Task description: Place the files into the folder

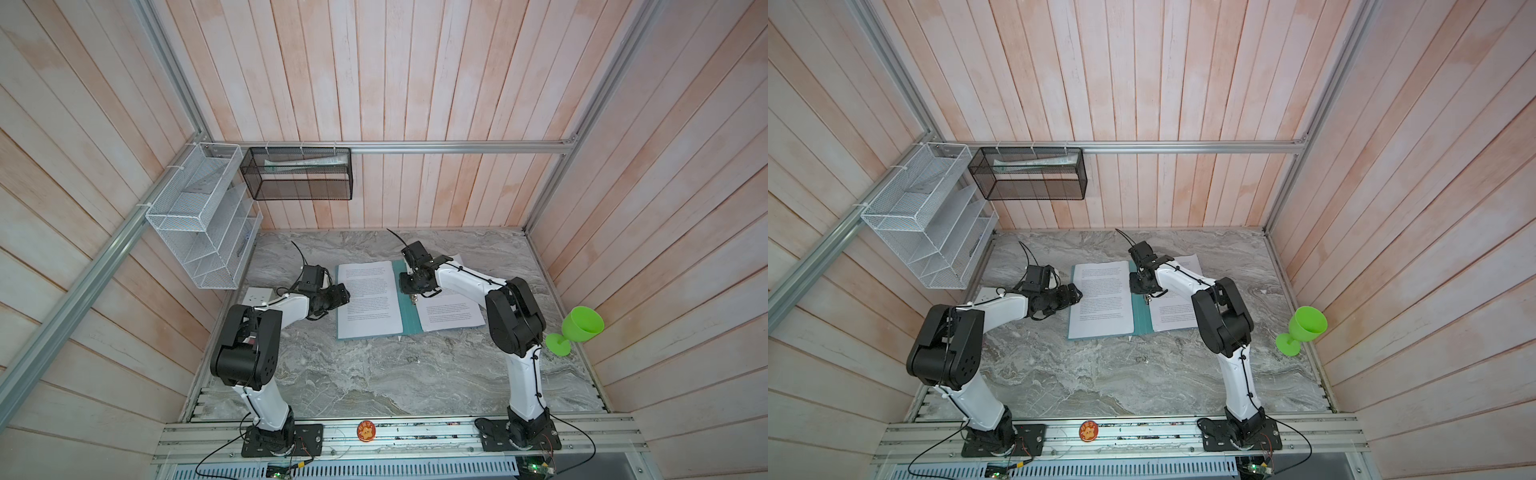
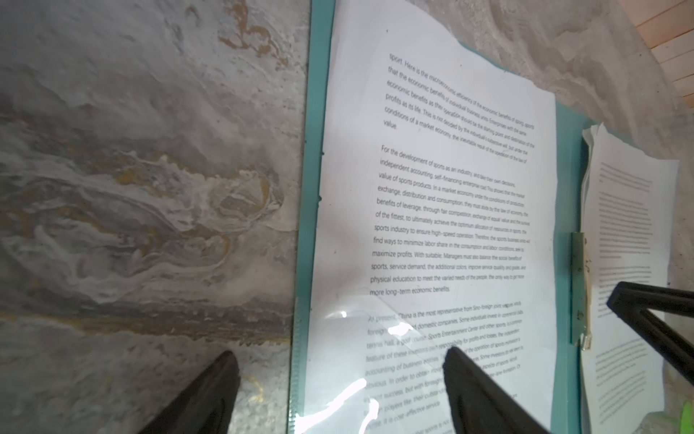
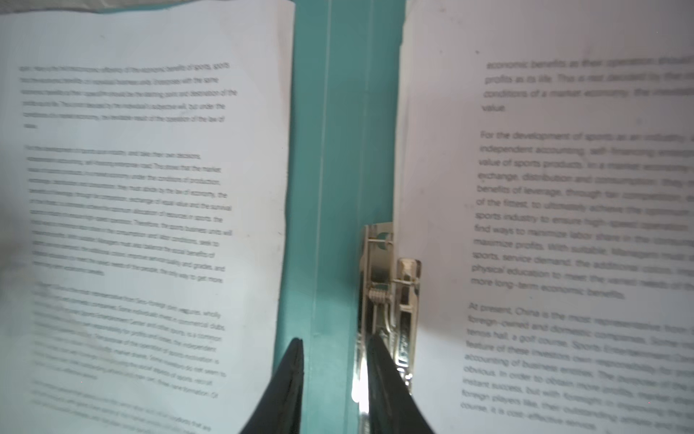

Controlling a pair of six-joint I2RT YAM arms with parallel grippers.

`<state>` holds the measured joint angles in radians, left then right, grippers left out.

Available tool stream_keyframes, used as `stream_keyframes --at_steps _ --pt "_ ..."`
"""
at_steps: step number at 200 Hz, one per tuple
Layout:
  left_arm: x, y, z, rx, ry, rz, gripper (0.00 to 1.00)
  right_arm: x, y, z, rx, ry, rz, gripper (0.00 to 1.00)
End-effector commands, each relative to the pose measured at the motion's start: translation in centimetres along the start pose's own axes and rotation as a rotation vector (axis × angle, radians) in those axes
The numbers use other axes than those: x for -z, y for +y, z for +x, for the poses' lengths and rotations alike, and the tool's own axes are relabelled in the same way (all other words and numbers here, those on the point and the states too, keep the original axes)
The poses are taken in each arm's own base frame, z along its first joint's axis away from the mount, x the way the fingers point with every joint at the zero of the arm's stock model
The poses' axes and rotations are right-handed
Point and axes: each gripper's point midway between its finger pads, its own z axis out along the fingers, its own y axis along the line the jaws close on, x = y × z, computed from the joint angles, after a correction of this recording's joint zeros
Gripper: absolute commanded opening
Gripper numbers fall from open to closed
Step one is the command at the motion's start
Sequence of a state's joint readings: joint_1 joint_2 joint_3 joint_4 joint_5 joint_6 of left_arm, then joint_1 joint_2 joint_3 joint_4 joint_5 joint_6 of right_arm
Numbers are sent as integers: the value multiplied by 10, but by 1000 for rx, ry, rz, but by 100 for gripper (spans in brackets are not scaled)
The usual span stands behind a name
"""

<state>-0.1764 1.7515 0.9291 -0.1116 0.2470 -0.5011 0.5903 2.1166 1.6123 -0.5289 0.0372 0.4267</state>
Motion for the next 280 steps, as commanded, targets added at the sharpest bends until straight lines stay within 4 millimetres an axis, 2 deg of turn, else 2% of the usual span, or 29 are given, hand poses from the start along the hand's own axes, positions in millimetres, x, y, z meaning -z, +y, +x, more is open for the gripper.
stream_keyframes --at_steps 1,37,105,149,209,245,280 --pt "1 9 9 6 18 -20 88 5 -17 -1 29 -4 80 28" --pt "2 4 12 -1 18 20 88 -9 -13 4 34 24 59 25" --pt "3 5 19 -12 34 31 87 -24 -9 15 21 56 26 20" --pt "2 1 26 -16 49 81 86 -35 -8 24 14 84 17 13" --pt "0 -12 29 1 61 245 84 -47 -5 43 -2 135 -31 11" --pt "10 -20 25 23 44 374 80 -49 1 50 -19 149 -74 11" --pt "35 -34 14 3 0 487 73 -51 2 53 -30 158 -102 11"
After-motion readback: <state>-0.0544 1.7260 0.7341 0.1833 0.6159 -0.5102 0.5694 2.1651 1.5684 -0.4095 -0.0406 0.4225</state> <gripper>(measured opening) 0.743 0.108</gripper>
